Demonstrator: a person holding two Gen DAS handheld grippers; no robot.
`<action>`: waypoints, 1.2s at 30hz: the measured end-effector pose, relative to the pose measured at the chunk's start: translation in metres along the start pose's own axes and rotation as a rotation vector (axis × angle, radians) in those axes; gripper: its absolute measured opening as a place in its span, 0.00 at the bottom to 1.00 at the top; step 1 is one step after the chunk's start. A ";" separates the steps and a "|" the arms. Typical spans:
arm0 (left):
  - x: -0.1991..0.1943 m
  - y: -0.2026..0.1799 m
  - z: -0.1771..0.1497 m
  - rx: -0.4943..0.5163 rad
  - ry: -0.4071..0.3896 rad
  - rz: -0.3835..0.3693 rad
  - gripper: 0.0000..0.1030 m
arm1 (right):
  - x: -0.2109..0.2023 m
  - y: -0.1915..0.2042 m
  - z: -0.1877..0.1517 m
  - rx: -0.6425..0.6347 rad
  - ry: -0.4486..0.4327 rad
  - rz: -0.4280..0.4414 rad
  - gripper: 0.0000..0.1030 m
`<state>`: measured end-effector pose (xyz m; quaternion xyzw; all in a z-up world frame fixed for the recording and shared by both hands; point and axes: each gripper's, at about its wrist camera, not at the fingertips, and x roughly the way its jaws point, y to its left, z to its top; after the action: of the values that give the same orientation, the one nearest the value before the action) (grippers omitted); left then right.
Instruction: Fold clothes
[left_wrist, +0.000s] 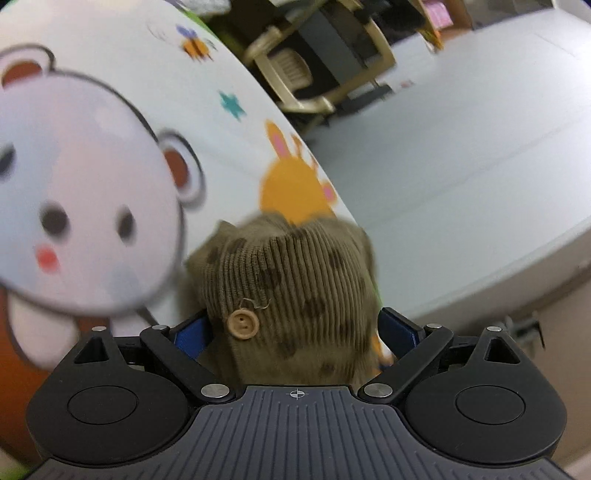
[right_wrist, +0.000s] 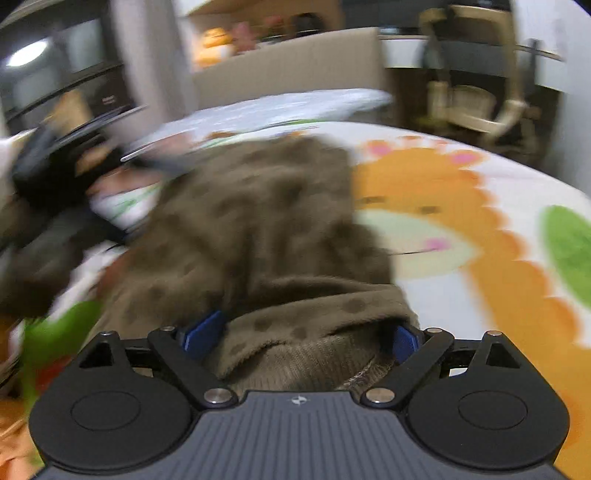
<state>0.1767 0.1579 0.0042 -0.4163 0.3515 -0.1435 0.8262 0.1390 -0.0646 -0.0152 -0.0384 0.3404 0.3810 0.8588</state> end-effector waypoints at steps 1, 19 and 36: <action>-0.001 0.003 0.010 -0.006 -0.019 0.013 0.94 | 0.001 0.016 -0.003 -0.050 0.007 0.006 0.93; -0.032 -0.010 -0.021 0.342 0.011 0.240 0.95 | -0.115 -0.008 -0.001 -0.051 -0.108 0.131 0.98; -0.035 -0.025 -0.025 0.371 -0.021 0.124 0.95 | 0.054 -0.008 0.145 -0.022 -0.156 0.008 0.12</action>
<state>0.1356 0.1473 0.0299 -0.2360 0.3353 -0.1501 0.8997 0.2505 0.0104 0.0610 -0.0166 0.2682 0.3901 0.8807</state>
